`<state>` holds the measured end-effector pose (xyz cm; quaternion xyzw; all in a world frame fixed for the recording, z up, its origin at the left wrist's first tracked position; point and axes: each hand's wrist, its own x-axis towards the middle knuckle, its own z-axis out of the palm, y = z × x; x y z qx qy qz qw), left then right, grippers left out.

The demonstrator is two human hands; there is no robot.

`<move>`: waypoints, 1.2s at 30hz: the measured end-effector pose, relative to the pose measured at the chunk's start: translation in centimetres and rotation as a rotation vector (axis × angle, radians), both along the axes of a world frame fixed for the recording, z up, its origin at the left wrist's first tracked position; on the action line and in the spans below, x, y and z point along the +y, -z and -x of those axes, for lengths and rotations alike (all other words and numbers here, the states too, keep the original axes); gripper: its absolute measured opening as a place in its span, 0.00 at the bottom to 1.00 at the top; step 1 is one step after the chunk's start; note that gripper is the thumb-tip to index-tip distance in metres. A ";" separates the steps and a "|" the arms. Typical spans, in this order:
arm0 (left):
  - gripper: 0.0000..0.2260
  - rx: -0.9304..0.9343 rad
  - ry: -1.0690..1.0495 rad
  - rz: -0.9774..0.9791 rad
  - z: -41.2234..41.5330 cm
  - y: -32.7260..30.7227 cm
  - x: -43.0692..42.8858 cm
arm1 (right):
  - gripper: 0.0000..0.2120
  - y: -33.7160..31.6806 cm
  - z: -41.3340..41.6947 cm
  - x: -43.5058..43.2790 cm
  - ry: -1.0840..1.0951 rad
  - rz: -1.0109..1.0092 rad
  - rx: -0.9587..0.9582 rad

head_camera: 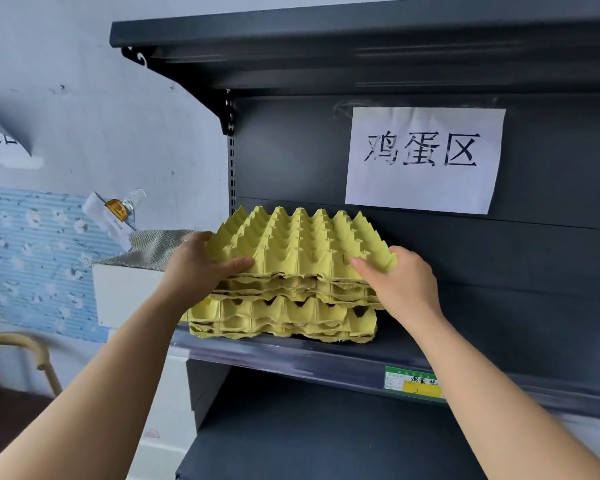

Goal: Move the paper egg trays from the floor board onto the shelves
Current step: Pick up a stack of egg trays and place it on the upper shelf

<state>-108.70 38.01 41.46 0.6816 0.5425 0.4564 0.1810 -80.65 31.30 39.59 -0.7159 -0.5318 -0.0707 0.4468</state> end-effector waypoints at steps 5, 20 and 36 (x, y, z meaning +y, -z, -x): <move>0.39 0.068 -0.077 -0.091 -0.2 0.3 -0.5 | 0.28 -0.9 0.6 -1.2 0.009 0.059 -0.067; 0.20 0.349 0.342 -0.550 -15.7 5.7 -10.8 | 0.20 3.6 -6.6 -14.6 0.131 0.052 -0.279; 0.19 0.404 0.819 -0.451 -47.7 15.8 -32.2 | 0.17 13.5 -32.3 -42.8 0.478 0.327 -0.220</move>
